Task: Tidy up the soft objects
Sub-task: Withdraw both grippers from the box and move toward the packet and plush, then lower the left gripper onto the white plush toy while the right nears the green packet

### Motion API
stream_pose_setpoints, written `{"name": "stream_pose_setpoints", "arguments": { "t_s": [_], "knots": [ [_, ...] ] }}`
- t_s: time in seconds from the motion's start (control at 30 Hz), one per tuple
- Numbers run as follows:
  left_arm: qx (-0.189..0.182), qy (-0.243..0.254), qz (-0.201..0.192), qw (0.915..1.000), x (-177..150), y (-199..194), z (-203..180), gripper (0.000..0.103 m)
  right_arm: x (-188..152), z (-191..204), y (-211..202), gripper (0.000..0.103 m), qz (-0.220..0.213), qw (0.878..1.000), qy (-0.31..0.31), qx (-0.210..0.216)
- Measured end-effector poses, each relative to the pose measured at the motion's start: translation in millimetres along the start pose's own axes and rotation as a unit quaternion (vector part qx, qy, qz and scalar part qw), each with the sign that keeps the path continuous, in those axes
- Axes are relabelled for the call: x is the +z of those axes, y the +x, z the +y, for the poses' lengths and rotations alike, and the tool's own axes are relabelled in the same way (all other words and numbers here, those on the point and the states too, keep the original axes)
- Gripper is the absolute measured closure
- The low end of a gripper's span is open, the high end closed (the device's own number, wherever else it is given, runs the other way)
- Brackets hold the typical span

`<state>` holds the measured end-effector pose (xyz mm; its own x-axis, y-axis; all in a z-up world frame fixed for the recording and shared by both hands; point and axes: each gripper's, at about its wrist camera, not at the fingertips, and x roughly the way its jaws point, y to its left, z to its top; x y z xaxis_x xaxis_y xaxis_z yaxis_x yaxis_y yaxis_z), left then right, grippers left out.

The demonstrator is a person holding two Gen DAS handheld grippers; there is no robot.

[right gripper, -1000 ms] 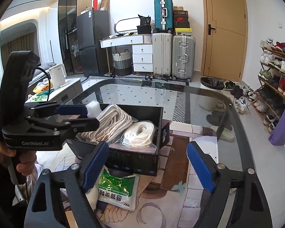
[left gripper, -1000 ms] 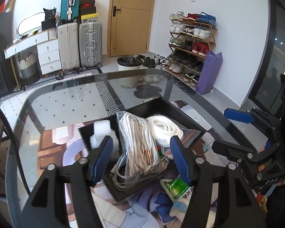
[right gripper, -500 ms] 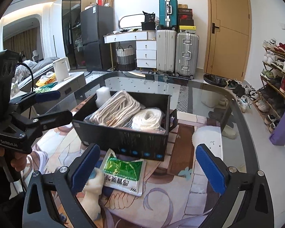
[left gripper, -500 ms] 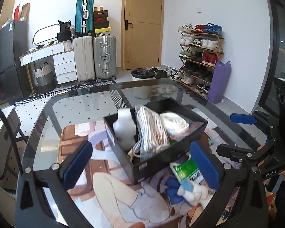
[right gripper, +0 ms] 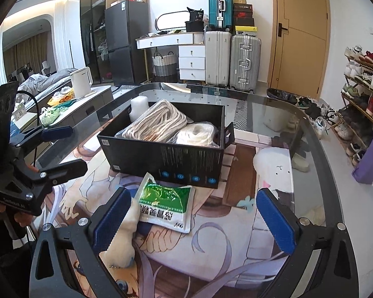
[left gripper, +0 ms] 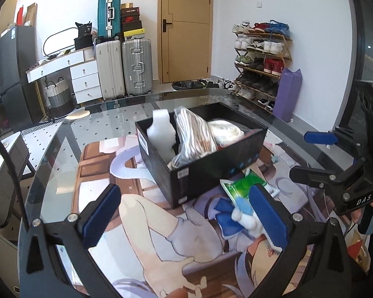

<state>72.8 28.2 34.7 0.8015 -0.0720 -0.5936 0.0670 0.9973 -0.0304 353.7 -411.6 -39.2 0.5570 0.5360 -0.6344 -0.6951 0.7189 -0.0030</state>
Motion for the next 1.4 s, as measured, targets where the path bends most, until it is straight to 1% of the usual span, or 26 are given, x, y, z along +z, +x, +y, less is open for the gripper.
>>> {"name": "stream_pose_setpoints", "arguments": {
  "t_s": [0.2, 0.4, 0.8, 1.03, 1.1, 1.4],
  "knots": [
    [-0.005, 0.001, 0.008, 1.0, -7.7, 0.7, -5.7, 0.0, -10.0, 1.7, 2.1, 0.001, 0.014, 1.0, 0.0, 0.001],
    [-0.015, 0.004, 0.017, 0.9997, -11.7, 3.8, -11.7, 0.0, -10.7, 0.8, 4.1, 0.001, 0.017, 1.0, 0.001, -0.001],
    [-0.048, 0.011, 0.051, 0.9975, -20.2, 19.6, -29.9, 0.0, -14.6, -8.1, 7.1, 0.001, 0.023, 1.0, 0.011, -0.01],
    [-0.052, 0.01, 0.066, 0.9964, -20.2, 29.7, -37.0, 0.0, -16.6, -7.9, 10.8, 0.001, 0.028, 1.0, 0.01, -0.009],
    [-0.059, 0.007, 0.07, 0.9958, -19.6, 33.0, -38.4, 0.0, -16.9, -7.8, 11.5, 0.001, 0.029, 0.999, 0.01, -0.009],
    [-0.055, 0.028, 0.095, 0.9936, -21.1, 42.2, -47.9, 0.0, -18.8, -9.1, 15.1, 0.001, 0.029, 0.999, 0.015, -0.011]
  ]
}}
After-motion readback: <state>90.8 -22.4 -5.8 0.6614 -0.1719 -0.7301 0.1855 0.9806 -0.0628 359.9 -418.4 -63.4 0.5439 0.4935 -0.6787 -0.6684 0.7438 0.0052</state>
